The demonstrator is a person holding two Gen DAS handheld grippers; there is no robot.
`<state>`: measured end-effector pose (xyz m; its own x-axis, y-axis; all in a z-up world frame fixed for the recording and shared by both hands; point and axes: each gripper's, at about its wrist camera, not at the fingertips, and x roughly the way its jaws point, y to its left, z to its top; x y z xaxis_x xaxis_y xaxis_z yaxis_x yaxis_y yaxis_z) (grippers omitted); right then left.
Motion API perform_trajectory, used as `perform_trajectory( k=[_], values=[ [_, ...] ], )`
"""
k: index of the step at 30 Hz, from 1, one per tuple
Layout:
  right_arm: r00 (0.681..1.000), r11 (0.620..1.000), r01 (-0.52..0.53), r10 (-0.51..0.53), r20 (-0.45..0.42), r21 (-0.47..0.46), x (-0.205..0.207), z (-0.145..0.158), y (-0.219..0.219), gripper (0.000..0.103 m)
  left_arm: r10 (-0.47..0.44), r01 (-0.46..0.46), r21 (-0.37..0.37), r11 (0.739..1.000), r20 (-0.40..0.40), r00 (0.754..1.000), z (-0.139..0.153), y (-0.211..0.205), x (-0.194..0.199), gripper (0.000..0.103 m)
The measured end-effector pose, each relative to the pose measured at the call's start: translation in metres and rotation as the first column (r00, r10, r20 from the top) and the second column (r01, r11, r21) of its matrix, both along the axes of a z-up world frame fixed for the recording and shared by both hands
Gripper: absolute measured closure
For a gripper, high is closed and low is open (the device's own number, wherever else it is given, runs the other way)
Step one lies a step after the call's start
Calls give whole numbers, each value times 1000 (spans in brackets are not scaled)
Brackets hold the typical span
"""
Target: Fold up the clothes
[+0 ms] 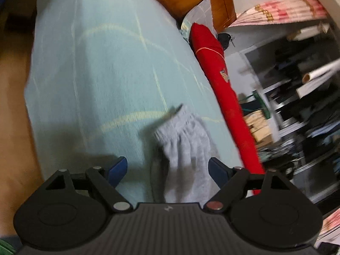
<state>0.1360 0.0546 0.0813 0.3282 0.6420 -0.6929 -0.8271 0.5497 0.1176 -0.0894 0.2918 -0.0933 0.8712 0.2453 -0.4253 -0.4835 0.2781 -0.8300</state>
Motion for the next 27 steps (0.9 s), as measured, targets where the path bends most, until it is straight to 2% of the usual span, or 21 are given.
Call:
perform_trajectory(
  k=[3, 6, 9, 12, 17, 19, 23, 25, 27],
  values=[
    [1000, 1000, -23, 23, -1, -21, 1, 1, 16, 13, -44, 43, 30, 999, 37, 998, 0, -7, 16, 19],
    [999, 998, -46, 46, -3, -37, 1, 2, 32, 12, -68, 65, 71, 995, 40, 997, -1, -5, 23, 16],
    [997, 996, -72, 72, -2, -48, -1, 1, 42, 12, -64, 58, 47, 997, 141, 988, -3, 0, 17, 16],
    [995, 994, -100, 100, -2, -46, -4, 1, 48, 12, -42, 37, 49, 998, 115, 992, -7, 7, 16, 16],
    [989, 989, -147, 146, -21, -21, -6, 2, 56, 12, -36, 30, 49, 998, 120, 992, -6, 14, 16, 15],
    [986, 986, -167, 166, -22, -10, -8, 4, 60, 12, -35, 32, 27, 999, 124, 992, -10, 18, 15, 15],
    [963, 964, -265, 266, -34, 13, -9, 2, 77, 13, -56, 54, 13, 998, 144, 988, -15, 19, 15, 15],
    [940, 940, -341, 341, -6, -23, -7, -3, 96, 28, -59, 56, 19, 998, 144, 988, -16, 18, 15, 15],
    [918, 916, -397, 398, -7, -57, 0, -9, 120, 65, -64, 62, 19, 998, 143, 988, -16, 19, 15, 15]
  ],
)
